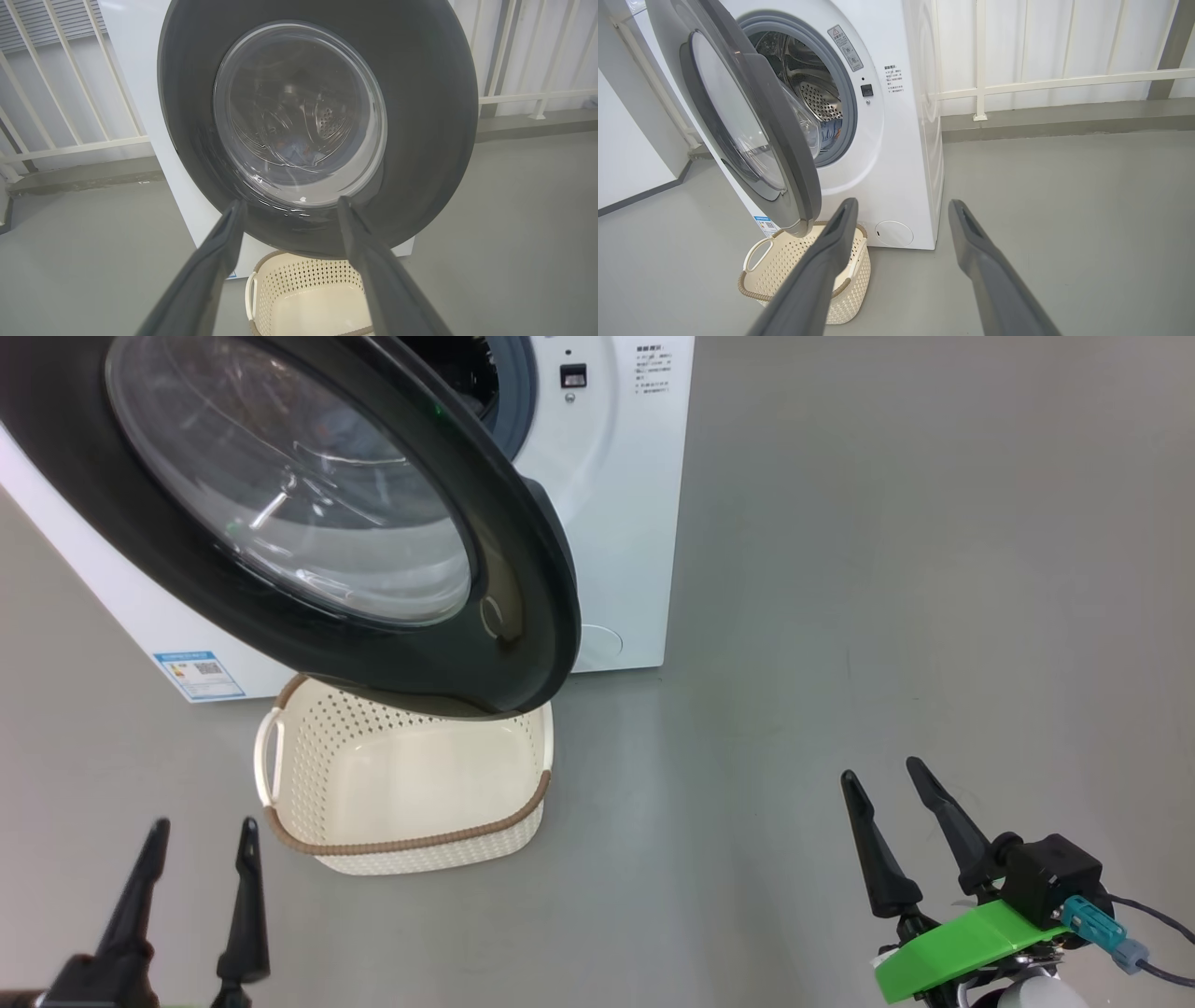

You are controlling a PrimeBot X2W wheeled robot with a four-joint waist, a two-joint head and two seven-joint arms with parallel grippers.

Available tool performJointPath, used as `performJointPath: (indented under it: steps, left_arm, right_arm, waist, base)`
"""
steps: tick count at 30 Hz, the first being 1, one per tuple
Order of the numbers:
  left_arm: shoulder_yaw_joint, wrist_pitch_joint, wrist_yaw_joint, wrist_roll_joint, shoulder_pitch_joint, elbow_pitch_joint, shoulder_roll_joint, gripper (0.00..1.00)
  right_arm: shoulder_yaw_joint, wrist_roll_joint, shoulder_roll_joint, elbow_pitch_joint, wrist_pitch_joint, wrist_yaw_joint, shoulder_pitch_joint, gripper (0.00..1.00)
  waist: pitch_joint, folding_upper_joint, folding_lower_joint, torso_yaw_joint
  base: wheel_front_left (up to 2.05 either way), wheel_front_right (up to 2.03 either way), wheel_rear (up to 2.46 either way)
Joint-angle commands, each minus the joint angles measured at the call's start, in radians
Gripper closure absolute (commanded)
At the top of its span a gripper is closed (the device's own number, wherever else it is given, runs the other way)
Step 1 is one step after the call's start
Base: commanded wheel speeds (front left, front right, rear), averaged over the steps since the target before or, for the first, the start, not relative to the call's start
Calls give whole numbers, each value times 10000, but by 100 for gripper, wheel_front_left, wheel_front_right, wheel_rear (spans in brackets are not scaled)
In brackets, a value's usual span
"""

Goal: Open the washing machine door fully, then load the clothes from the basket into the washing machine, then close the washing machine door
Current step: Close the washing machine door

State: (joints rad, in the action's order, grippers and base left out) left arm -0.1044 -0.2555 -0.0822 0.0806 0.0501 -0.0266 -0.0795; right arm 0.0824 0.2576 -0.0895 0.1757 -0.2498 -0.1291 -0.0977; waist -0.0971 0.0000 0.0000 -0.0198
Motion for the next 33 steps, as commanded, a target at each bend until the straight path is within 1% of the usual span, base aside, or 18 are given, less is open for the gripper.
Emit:
performJointPath:
  steps: [1,8,14,33]
  left_arm:
    - [-379,-62,49,-138,-23,-152,-74,0]
    - [-400,-62,208,-139,316,209,143,0]
    - [-454,-62,334,-73,426,461,222,0]
    - [-649,-62,298,-35,512,385,283,0]
  right_arm:
    - [232,-35,16,-271,-120,-16,-72,0]
    - [213,-43,34,-277,-120,-16,-79,0]
    - [204,-48,44,-266,-120,-16,-63,0]
    - [191,-38,62,-195,-120,-16,-98,0]
  waist:
    - [-16,0,0,25]
    - [-15,0,0,94]
    - [38,0,0,81]
    - [135,0,0,98]
  base:
    - [0,0,0]
    - [0,0,0]
    - [0,0,0]
    - [0,0,0]
